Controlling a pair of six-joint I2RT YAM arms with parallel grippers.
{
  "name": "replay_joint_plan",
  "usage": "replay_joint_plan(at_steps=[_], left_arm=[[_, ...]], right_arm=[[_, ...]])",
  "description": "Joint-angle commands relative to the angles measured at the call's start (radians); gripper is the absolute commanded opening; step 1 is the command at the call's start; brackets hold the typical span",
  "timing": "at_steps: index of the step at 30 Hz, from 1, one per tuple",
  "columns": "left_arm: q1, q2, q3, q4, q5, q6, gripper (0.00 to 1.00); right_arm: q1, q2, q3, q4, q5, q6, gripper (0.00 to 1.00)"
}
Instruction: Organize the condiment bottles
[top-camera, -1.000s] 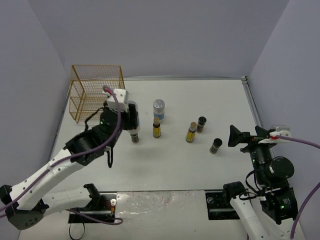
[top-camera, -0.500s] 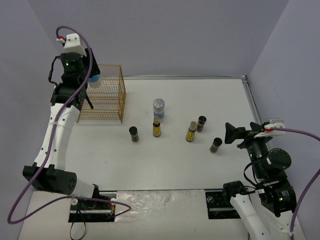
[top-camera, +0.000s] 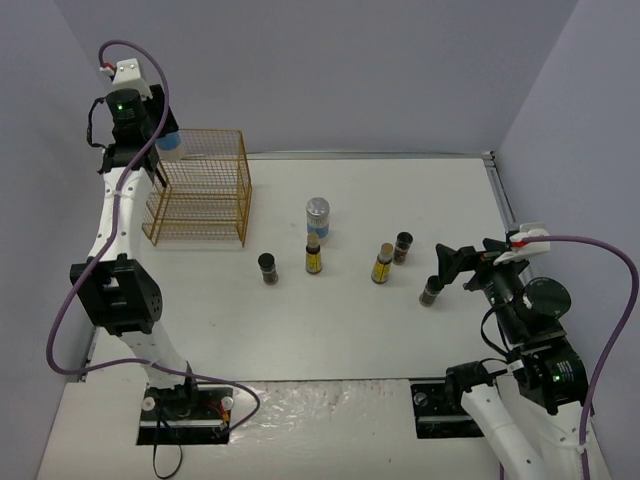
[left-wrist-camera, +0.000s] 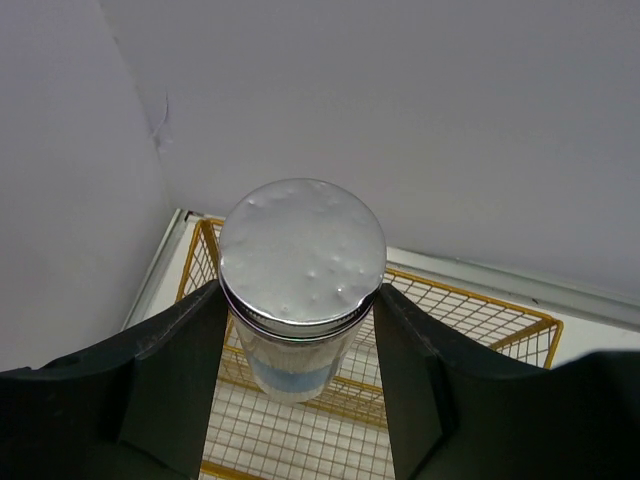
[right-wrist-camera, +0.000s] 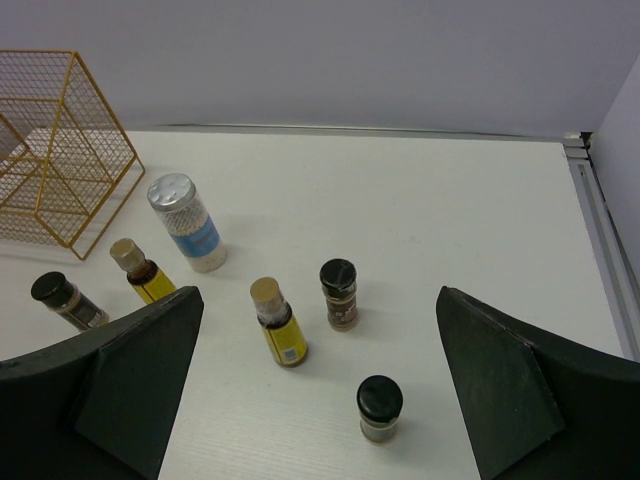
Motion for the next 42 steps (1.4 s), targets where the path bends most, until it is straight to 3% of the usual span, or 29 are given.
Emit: replay_joint_plan(at_steps=[1, 9, 18, 26, 30, 42], left_arm=[[0.000, -0.044, 0.124, 0.221, 0.057, 0.032, 0.00], [0.005, 0.005, 0.072, 0.320, 0.047, 0.052, 0.00], [0.009, 0.002, -0.141, 0.549, 0.076, 0.063, 0.00], [0.018, -0.013, -0.314, 0.652, 0.063, 0.063, 0.00], [0.019, 0.003, -0.363, 0.659, 0.066, 0.059, 0.09], [0.020, 0.073, -0.400, 0.636, 0.084, 0.049, 0.56]], right_arm=[[0.006, 0.038, 0.033, 0.081, -0.031, -0.018, 1.00], [0.007, 0.066, 0.041, 0.084, -0.046, -0.017, 1.00], [0.008, 0.060, 0.033, 0.084, -0.059, -0.017, 1.00], [0.006, 0.035, 0.017, 0.083, -0.070, -0.016, 1.00], [0.006, 0.030, 0.010, 0.083, -0.071, -0.011, 1.00], [0.006, 0.009, -0.003, 0.081, -0.078, 0.002, 1.00]])
